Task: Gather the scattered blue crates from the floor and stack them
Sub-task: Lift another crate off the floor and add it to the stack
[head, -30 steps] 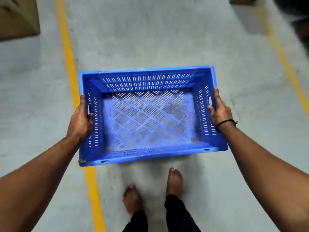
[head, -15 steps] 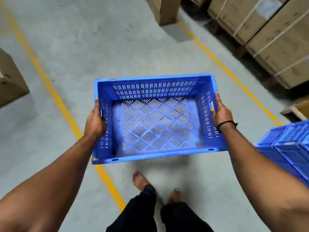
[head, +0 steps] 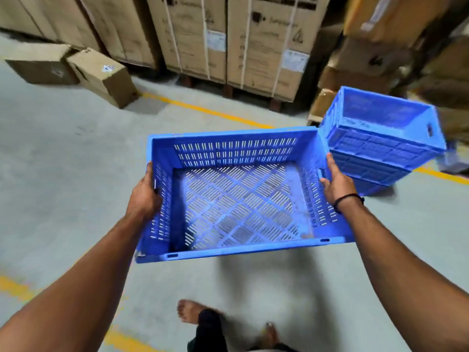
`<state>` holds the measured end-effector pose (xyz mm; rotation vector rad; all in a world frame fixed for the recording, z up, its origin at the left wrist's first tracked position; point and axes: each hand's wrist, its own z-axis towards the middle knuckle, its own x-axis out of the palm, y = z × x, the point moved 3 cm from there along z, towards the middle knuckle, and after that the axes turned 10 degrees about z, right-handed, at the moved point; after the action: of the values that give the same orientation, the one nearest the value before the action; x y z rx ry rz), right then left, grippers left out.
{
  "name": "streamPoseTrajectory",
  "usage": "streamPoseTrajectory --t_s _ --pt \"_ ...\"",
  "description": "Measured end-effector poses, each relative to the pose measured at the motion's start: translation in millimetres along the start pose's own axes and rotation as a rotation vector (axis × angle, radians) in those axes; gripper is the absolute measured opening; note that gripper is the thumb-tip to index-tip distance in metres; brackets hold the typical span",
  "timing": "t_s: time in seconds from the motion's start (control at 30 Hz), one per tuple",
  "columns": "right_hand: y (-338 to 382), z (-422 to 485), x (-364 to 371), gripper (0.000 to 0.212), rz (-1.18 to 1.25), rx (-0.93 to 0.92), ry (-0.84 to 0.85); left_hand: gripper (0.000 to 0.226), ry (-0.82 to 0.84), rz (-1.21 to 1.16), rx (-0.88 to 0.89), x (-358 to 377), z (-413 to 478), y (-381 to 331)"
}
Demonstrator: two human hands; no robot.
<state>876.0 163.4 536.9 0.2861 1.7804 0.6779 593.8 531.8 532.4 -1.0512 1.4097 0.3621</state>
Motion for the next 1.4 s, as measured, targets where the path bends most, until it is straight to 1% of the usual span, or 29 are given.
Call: streamPoseTrajectory --t_s 0.2,0.37,0.43,0.57,0.8,0.9,1.1,1.3,1.4 --pt "-123.2 -16.4 -111.8 0.069 0.035 0.163 -0.104 0.084 0.096 0.027 0.201 49.1 -6.3 -152.7" --pt "-208.2 -11.3 -181.0 0.068 0.069 0.314 -0.198 0.085 0.174 0.056 0.337 94.3 4.1 -273.3" --pt "-232.9 -0.8 -203.4 0.069 0.092 0.351 -0.236 0.084 0.188 0.062 0.387 110.2 15.3 -320.4" --pt "-271.4 33.3 -245.6 0.068 0.101 0.413 -0.299 0.073 0.173 0.079 0.498 136.4 42.3 -413.5" --pt "-313.0 114.8 -307.5 0.067 0.115 0.506 -0.374 0.071 0.224 0.097 0.597 172.2 112.7 -561.1" --pt "-328.5 147.2 -329.4 0.068 0.111 0.527 -0.396 0.070 0.221 0.126 0.620 178.4 131.0 -613.3" --pt "-367.3 230.3 -374.6 0.068 0.121 0.543 -0.415 0.073 0.250 0.107 0.622 213.2 182.1 -710.2" --pt "-411.6 354.4 -409.7 0.068 0.115 0.479 -0.356 0.069 0.230 0.056 0.547 256.9 230.9 -779.8" --pt "-423.6 417.3 -424.2 0.068 0.087 0.401 -0.303 0.065 0.198 0.021 0.470 272.2 248.5 -799.2"
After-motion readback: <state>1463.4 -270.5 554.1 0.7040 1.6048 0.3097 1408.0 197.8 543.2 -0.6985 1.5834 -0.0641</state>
